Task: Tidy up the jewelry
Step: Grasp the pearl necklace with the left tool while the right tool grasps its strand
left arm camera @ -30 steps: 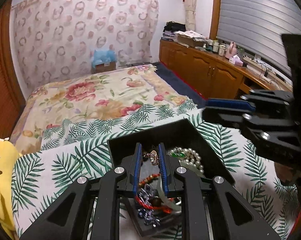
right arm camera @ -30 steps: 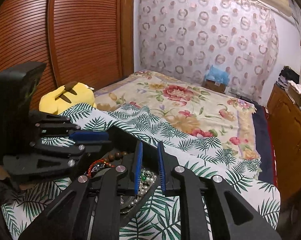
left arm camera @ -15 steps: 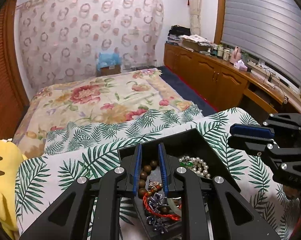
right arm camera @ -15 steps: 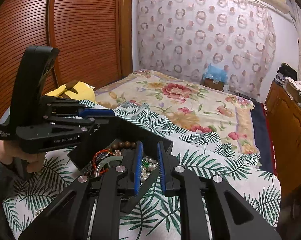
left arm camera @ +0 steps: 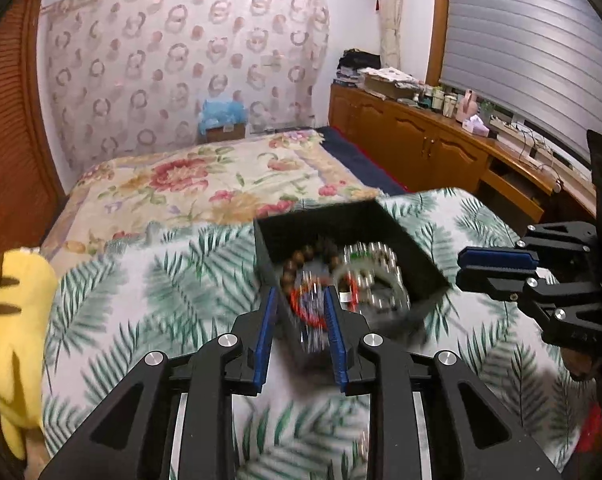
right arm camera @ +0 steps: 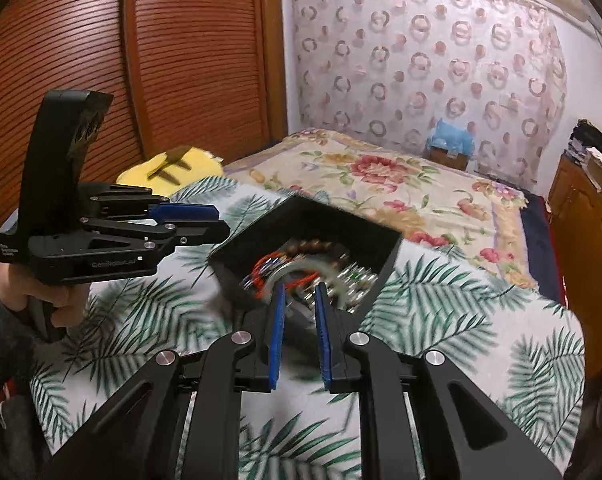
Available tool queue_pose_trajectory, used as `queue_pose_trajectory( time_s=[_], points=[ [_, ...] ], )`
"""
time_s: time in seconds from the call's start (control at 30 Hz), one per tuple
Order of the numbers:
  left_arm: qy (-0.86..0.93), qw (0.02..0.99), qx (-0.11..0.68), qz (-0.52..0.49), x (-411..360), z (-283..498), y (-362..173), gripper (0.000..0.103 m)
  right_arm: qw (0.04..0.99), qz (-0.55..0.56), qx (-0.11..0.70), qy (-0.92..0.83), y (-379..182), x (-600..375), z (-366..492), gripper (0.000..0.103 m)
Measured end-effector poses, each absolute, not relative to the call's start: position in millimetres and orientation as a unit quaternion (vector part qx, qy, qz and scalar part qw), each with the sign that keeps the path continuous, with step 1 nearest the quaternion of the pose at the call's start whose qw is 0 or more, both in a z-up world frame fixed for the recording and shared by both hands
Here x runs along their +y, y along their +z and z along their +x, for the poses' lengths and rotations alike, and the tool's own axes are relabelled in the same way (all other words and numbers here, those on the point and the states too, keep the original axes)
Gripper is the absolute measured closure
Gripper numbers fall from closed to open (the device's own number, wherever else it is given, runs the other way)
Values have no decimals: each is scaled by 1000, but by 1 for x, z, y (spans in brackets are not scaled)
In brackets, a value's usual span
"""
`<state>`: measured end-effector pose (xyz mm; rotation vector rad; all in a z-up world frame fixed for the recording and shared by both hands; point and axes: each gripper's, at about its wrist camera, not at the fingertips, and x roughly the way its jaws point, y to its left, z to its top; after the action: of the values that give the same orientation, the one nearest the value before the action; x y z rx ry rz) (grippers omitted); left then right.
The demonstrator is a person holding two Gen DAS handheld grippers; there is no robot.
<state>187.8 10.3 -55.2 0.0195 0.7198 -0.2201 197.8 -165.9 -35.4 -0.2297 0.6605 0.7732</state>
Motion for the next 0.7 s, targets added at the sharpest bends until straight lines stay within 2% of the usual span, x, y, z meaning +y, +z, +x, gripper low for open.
queue_pose_trajectory(
  time_s=[0.7],
  points=[
    [-136,896,423,17,-5,85,-107,80,836,-120,369,388,-78,-137,159,86]
  ],
)
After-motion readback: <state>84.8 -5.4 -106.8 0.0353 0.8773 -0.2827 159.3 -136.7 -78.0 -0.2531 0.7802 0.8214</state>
